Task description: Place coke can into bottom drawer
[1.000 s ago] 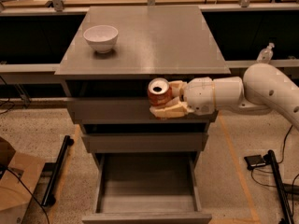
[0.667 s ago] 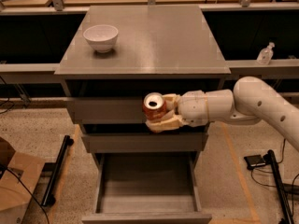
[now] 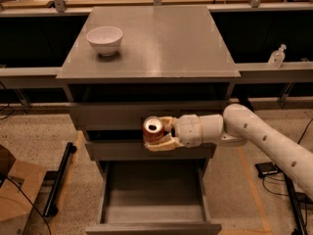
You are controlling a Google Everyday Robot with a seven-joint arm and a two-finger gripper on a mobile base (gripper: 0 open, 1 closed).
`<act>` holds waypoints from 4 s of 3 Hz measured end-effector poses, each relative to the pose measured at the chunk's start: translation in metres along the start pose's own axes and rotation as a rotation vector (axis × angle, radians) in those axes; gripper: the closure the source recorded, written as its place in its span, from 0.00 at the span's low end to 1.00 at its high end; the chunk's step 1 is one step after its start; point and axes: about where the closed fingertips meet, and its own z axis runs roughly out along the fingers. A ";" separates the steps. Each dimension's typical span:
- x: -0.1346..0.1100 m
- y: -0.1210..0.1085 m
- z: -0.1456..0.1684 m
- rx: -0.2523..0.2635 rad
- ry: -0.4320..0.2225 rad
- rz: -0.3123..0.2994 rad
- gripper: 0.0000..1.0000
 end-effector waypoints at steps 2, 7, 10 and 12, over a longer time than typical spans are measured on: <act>0.033 -0.002 0.014 0.043 0.009 0.041 1.00; 0.172 0.004 0.047 0.131 -0.047 0.141 1.00; 0.233 0.015 0.053 0.144 0.049 0.207 1.00; 0.293 0.017 0.053 0.182 0.038 0.223 1.00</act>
Offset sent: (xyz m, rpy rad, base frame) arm 0.0129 0.0077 -0.0616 -0.0219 0.0701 -0.1056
